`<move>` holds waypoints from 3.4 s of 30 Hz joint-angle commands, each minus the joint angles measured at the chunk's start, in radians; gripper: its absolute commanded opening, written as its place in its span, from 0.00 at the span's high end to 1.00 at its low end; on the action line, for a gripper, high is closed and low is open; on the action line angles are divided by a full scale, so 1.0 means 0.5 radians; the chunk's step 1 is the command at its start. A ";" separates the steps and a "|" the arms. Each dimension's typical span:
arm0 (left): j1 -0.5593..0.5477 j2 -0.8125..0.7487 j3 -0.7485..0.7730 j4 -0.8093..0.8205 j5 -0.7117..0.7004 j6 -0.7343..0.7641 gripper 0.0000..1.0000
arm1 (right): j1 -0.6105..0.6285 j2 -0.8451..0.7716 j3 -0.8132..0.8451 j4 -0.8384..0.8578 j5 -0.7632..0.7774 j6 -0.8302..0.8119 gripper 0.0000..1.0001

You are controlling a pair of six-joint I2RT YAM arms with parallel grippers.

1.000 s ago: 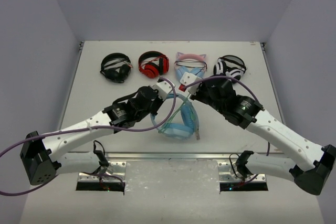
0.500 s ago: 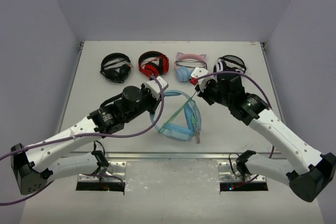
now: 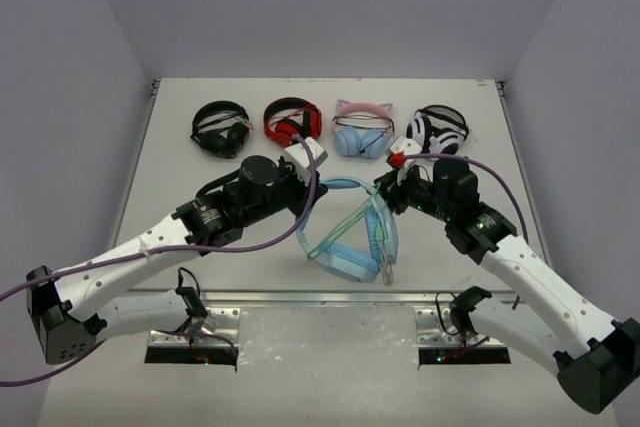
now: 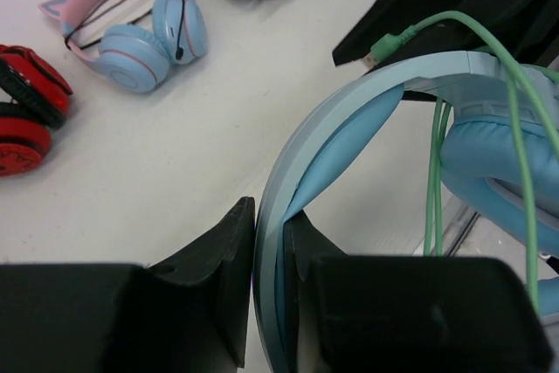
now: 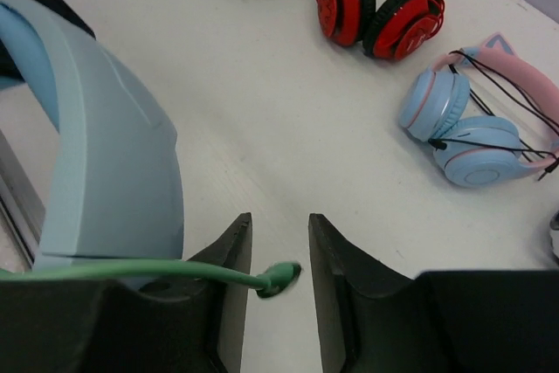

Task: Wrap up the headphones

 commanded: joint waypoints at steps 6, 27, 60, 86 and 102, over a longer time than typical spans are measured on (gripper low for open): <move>0.331 0.163 0.173 0.174 0.360 -0.302 0.99 | -0.204 0.043 -0.219 0.391 -0.268 0.352 0.61; 0.614 0.537 0.330 0.012 1.014 0.563 1.00 | -1.067 0.018 -0.134 -0.265 -0.039 0.935 0.27; 2.114 1.872 0.820 -1.427 2.173 3.051 1.00 | -0.840 -0.994 -0.449 -0.401 -0.928 1.113 0.01; 2.336 2.415 1.299 -1.621 2.164 3.432 0.94 | -0.656 -0.924 -0.477 -0.302 -0.811 0.994 0.01; 2.366 1.753 0.803 -1.002 2.312 2.816 0.00 | -0.656 -0.979 -0.437 -0.284 -0.848 1.021 0.01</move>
